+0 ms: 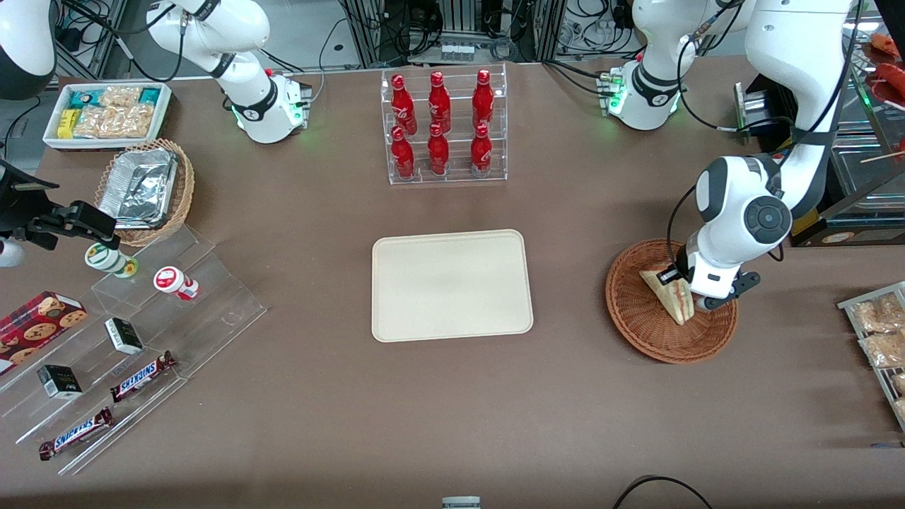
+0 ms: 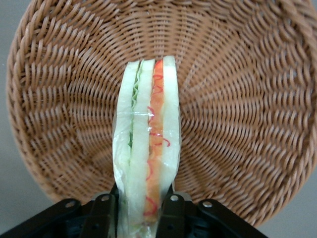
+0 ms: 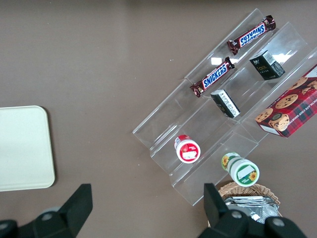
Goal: Place sandwich from basket to tray
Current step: 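Lift the sandwich and carry it with the left gripper over the tray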
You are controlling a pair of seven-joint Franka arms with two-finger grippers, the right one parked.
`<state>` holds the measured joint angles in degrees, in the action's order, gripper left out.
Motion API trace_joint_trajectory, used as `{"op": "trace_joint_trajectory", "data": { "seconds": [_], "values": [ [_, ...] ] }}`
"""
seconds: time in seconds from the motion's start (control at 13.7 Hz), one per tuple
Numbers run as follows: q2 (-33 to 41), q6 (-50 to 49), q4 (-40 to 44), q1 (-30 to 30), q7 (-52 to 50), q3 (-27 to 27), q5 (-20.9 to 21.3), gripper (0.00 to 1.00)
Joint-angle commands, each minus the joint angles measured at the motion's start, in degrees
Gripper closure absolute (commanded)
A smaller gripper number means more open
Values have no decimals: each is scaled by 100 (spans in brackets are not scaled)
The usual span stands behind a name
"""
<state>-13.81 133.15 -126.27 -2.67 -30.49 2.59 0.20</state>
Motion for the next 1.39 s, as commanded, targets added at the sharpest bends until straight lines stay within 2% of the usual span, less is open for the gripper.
{"op": "trace_joint_trajectory", "data": {
  "seconds": [0.0,0.22,0.8,1.02,1.32],
  "values": [
    [186,-814,514,-5,341,-21,51,100],
    [168,-1107,815,-207,368,66,51,100],
    [-139,-1107,1288,-1304,333,163,-55,100],
    [-639,-1142,1876,-1928,263,163,-55,100],
    [-1387,-1344,2843,-2623,-765,163,-116,100]
  ]
}}
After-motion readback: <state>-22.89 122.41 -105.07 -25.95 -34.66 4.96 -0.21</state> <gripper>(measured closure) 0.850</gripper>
